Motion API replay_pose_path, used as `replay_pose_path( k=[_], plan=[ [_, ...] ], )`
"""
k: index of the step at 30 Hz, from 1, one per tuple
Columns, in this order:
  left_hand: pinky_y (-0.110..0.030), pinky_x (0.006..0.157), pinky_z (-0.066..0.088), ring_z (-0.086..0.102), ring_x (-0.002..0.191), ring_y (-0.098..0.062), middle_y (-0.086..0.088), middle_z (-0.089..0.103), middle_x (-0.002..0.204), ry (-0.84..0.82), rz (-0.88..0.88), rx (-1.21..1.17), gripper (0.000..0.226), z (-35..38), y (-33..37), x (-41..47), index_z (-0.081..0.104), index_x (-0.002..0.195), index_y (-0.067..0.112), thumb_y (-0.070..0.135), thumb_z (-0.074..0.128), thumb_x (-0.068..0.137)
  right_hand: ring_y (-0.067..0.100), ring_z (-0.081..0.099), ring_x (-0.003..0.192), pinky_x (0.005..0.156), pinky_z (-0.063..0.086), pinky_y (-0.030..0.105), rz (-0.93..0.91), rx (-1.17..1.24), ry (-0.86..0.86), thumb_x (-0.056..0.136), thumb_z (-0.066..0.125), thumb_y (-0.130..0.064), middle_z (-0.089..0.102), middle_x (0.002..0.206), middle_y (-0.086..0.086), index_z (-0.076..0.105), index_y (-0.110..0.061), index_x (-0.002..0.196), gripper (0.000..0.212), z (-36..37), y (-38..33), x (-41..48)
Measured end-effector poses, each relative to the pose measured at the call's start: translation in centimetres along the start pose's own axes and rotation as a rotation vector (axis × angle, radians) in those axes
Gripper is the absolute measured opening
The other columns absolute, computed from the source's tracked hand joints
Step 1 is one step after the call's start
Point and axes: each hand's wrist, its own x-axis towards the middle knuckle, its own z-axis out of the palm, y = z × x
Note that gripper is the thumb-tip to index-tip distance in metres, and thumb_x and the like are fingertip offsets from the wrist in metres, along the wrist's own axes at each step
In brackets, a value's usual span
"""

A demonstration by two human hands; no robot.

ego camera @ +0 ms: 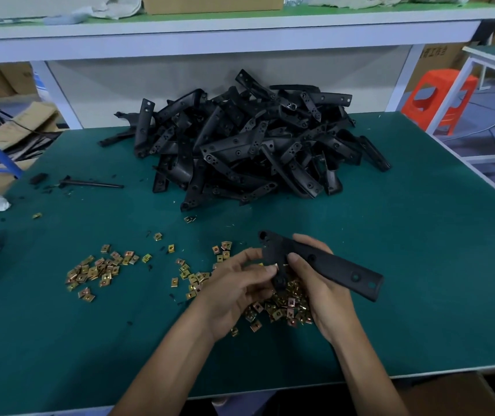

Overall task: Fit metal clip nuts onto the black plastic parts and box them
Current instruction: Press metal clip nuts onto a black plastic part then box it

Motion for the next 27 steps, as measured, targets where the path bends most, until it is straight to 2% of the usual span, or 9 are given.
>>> replay_pose_path(
  k=[5, 7, 9, 10, 12, 15, 18, 22, 27],
  plan=[
    [-0.024, 0.067, 0.054, 0.068, 0.078, -0.011, -0.004, 0.073, 0.090, -0.021, 0.015, 0.186, 0.025, -0.3, 0.5, 0.4, 0.067, 0.115, 0.012, 0.015, 0.071, 0.090, 0.030, 0.063, 0.123, 0.109, 0.043, 0.060, 0.024, 0.017, 0.020, 0.084, 0.078, -0.038, 0.069, 0.126, 0.007, 0.066, -0.025, 0.127, 0.046, -0.2, 0.2, 0.2],
    [-0.021, 0.073, 0.052, 0.069, 0.082, -0.004, 0.006, 0.075, 0.092, 0.024, 0.112, 0.486, 0.012, -1.4, 1.0, 1.1, 0.073, 0.103, 0.023, 0.030, 0.066, 0.096, 0.030, 0.063, 0.124, 0.110, 0.043, 0.057, 0.068, 0.061, 0.025, 0.083, 0.079, -0.039, 0.069, 0.128, 0.007, 0.066, -0.026, 0.127, 0.048, -0.2, 0.2, 0.3],
    [-0.015, 0.074, 0.047, 0.065, 0.083, 0.004, 0.018, 0.072, 0.094, 0.225, 0.312, 0.933, 0.015, -3.5, 2.2, 2.3, 0.072, 0.098, 0.030, 0.035, 0.058, 0.100, 0.028, 0.063, 0.124, 0.110, 0.044, 0.051, 0.088, 0.118, 0.057, 0.083, 0.081, -0.038, 0.069, 0.128, 0.007, 0.067, -0.026, 0.126, 0.046, -0.4, 0.1, 0.4],
    [-0.015, 0.073, 0.048, 0.065, 0.084, 0.001, 0.017, 0.071, 0.097, 0.359, 0.416, 1.125, 0.018, -4.9, 2.8, 2.8, 0.073, 0.103, 0.027, 0.030, 0.056, 0.101, 0.027, 0.063, 0.123, 0.108, 0.047, 0.046, 0.087, 0.142, 0.083, 0.084, 0.081, -0.036, 0.070, 0.128, 0.008, 0.068, -0.026, 0.125, 0.045, -0.5, 0.0, 0.4],
    [-0.032, 0.077, 0.055, 0.068, 0.094, -0.020, 0.000, 0.073, 0.106, 0.564, 0.523, 1.384, 0.022, -8.2, 3.9, 4.2, 0.072, 0.113, 0.013, 0.016, 0.053, 0.102, 0.022, 0.067, 0.115, 0.095, 0.055, 0.033, 0.080, 0.178, 0.125, 0.083, 0.077, -0.033, 0.072, 0.124, 0.008, 0.070, -0.025, 0.123, 0.041, -0.6, -0.2, 0.5],
    [-0.045, 0.091, 0.050, 0.059, 0.111, -0.035, -0.010, 0.069, 0.121, 0.622, 0.363, 1.733, 0.028, -11.8, 5.0, 5.6, 0.064, 0.126, 0.010, 0.014, 0.050, 0.102, 0.016, 0.070, 0.098, 0.078, 0.056, 0.022, 0.073, 0.194, 0.120, 0.083, 0.073, -0.030, 0.074, 0.117, 0.006, 0.071, -0.024, 0.120, 0.038, -0.4, -0.4, 0.5],
    [-0.043, 0.091, 0.050, 0.061, 0.104, -0.033, -0.009, 0.070, 0.112, 0.557, 0.416, 1.735, 0.022, -12.3, 5.1, 5.7, 0.070, 0.114, 0.009, 0.011, 0.053, 0.100, 0.019, 0.070, 0.099, 0.080, 0.057, 0.024, 0.071, 0.210, 0.116, 0.085, 0.071, -0.027, 0.073, 0.118, 0.010, 0.068, -0.018, 0.125, 0.041, -0.4, -0.6, 0.5],
    [-0.045, 0.077, 0.053, 0.062, 0.083, -0.032, -0.008, 0.066, 0.093, 0.439, 0.564, 1.713, 0.013, -10.8, 3.1, 3.5, 0.072, 0.096, 0.006, 0.004, 0.059, 0.094, 0.021, 0.071, 0.095, 0.078, 0.058, 0.025, 0.082, 0.251, 0.131, 0.088, 0.068, -0.021, 0.073, 0.117, 0.014, 0.067, -0.013, 0.125, 0.038, -0.4, -0.6, 0.7],
    [-0.043, 0.090, 0.051, 0.059, 0.099, -0.022, 0.001, 0.066, 0.104, 0.339, 0.557, 1.593, 0.016, -9.4, 1.7, 2.1, 0.072, 0.108, 0.018, 0.023, 0.060, 0.098, 0.019, 0.070, 0.089, 0.074, 0.057, 0.024, 0.090, 0.268, 0.140, 0.085, 0.070, -0.023, 0.075, 0.110, 0.012, 0.067, -0.012, 0.124, 0.041, -0.3, -0.8, 0.7]
  ],
)
